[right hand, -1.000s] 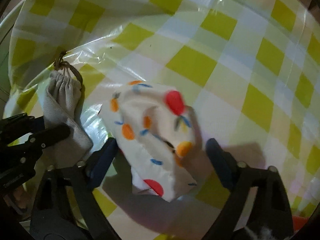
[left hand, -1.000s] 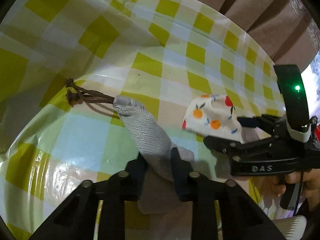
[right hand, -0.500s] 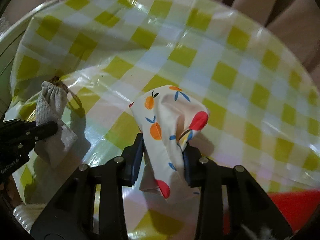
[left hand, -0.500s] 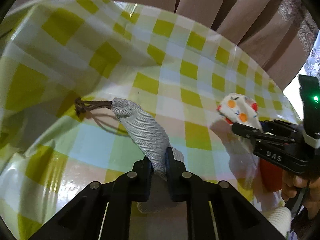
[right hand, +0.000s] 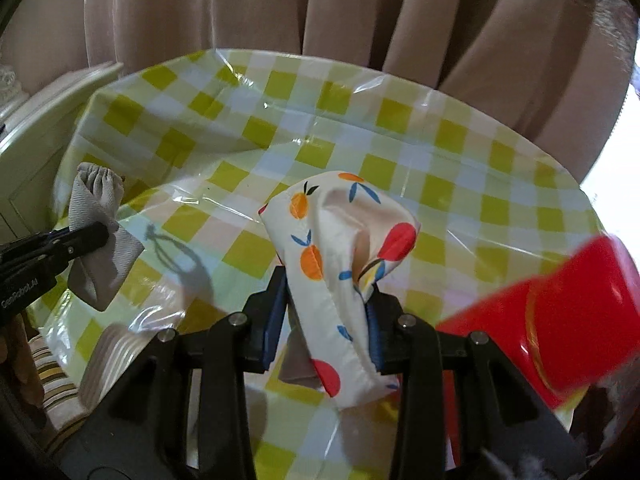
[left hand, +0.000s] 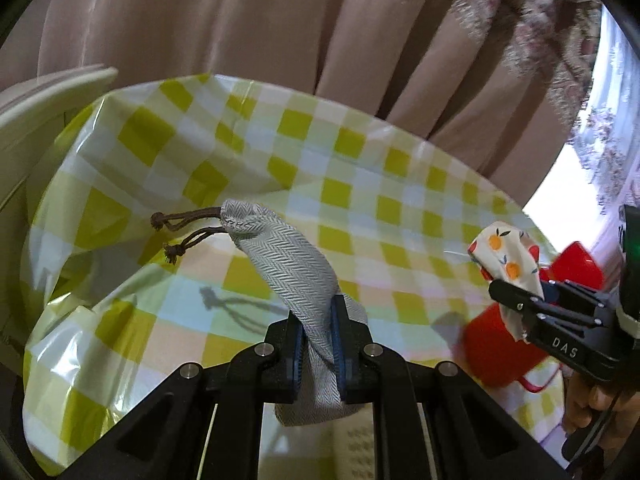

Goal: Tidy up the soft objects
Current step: 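Carry the grey bag and fruit-print cloth over the purple box and open both grippers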

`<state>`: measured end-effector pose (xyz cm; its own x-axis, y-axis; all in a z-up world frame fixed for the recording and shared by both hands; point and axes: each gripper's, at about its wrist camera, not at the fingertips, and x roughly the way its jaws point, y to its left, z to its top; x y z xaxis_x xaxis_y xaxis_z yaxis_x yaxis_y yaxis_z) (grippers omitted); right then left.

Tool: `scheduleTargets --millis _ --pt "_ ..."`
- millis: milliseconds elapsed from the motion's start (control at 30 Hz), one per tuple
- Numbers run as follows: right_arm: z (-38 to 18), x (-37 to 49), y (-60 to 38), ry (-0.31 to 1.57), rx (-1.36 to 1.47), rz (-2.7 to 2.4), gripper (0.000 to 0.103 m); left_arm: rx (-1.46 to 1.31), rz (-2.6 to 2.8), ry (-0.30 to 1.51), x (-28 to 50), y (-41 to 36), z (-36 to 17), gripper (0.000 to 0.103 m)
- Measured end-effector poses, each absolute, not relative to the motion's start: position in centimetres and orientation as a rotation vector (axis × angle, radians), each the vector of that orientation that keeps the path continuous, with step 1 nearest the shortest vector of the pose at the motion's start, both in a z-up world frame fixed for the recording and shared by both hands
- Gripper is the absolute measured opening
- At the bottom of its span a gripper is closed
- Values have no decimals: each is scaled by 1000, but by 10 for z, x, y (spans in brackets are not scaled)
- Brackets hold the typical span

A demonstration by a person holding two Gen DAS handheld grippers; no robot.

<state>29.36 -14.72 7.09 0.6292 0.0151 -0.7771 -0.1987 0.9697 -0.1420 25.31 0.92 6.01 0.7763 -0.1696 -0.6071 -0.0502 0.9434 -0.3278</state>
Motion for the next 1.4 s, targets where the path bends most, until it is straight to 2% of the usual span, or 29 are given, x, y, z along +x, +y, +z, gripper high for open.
scheduleTargets --millis 667,1400 --pt "118 150 -255 856 -86 -41 39 -318 -363 694 169 -108 96 13" --pt "118 -11 -386 892 47 -351 39 -188 -734 842 87 -273 88 13"
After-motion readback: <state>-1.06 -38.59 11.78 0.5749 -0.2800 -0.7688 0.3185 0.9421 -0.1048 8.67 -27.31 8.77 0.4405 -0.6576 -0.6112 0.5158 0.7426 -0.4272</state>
